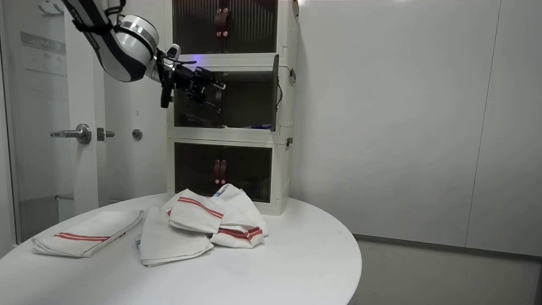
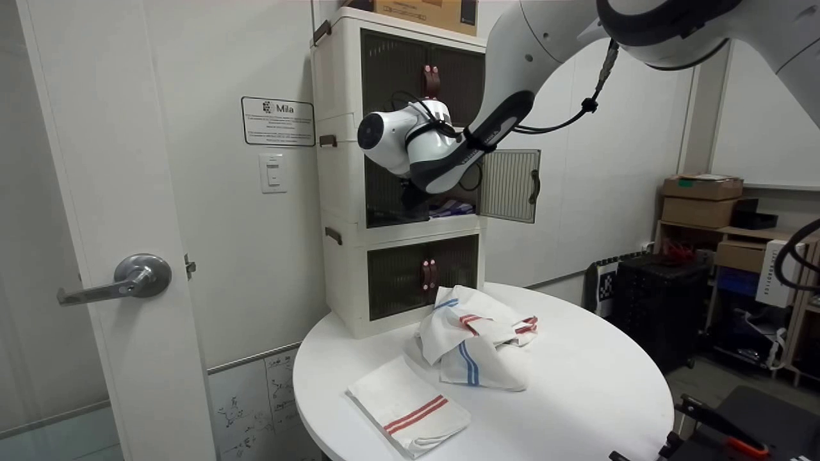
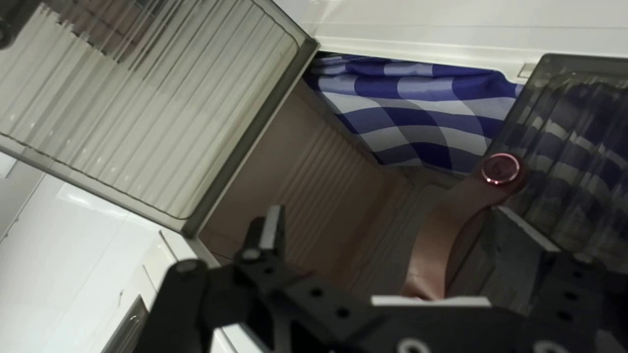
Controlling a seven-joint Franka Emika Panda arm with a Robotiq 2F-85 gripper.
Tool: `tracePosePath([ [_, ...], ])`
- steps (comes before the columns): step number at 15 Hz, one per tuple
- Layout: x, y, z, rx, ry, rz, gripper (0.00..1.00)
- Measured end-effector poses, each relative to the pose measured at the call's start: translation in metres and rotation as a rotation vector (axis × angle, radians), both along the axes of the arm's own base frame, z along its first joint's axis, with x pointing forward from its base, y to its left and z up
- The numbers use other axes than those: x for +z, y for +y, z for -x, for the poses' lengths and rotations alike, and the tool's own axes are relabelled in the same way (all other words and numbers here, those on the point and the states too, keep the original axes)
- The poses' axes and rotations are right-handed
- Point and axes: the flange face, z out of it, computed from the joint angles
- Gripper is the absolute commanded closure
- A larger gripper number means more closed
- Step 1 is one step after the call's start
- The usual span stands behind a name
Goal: Open the left door on the second cabinet
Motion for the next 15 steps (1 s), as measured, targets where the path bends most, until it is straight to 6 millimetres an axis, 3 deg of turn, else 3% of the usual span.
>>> tracePosePath([
  [15, -0.0013, -0.0038, -0.0014, -0.006, -0.061, -0.046, 0.00],
])
